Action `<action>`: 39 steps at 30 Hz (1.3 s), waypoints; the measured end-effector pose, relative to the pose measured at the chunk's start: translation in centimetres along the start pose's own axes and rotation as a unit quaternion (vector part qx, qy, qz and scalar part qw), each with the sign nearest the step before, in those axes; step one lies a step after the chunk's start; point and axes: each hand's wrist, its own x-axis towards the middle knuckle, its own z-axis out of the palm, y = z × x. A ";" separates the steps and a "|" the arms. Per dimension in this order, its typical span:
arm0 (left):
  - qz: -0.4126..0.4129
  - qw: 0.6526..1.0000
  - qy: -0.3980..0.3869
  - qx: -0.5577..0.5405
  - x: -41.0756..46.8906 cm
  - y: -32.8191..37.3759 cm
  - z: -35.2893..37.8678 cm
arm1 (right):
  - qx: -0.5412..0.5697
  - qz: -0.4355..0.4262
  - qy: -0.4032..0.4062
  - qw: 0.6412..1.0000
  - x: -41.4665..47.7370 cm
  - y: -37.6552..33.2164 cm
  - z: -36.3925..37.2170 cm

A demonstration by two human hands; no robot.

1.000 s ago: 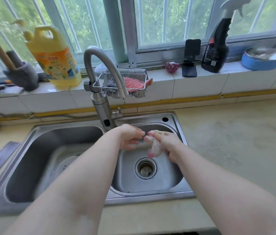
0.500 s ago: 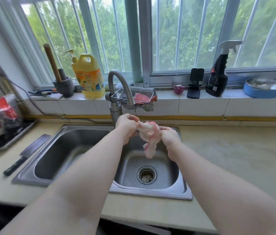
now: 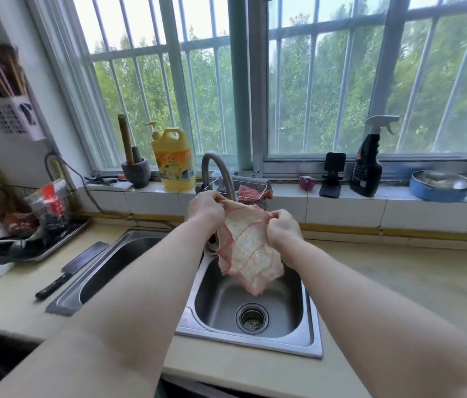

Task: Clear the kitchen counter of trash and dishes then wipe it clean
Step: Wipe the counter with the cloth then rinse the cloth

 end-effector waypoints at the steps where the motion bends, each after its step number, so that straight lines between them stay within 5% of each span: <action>1: -0.005 1.000 0.006 -0.002 0.4 0.0 -0.4 | 0.010 -0.013 -0.016 1.000 0.0 0.0 0.0; 7: 0.043 0.999 -0.004 -0.003 2.6 -0.5 -2.8 | -0.079 -0.039 -0.125 0.988 1.4 -0.6 0.3; 12: 0.084 0.992 0.010 -0.093 6.1 -0.2 -5.6 | -0.201 -0.032 0.009 0.979 3.7 -4.2 0.2; 20: 0.056 0.964 0.022 -0.257 15.0 1.6 -7.9 | -0.037 -0.141 0.195 0.970 11.0 -13.2 0.6; 23: 0.005 0.967 0.038 -0.252 18.2 0.8 -7.5 | -0.023 -0.212 0.142 0.967 14.0 -15.0 1.8; 27: -0.035 0.992 -0.043 -0.117 20.7 -1.0 -5.7 | -0.075 -0.175 0.035 0.981 16.0 -14.8 4.9; 31: 0.021 0.980 -0.127 -0.155 20.2 -0.7 -3.8 | -0.077 -0.109 -0.033 0.991 15.4 -13.8 6.6; 35: 0.008 0.974 -0.117 -0.196 21.0 -0.6 -3.7 | 0.001 -0.111 0.040 0.993 15.5 -13.4 6.2; 39: 0.000 0.974 -0.070 -0.214 21.1 -0.6 -4.0 | -0.047 -0.079 0.116 0.989 14.9 -12.7 4.9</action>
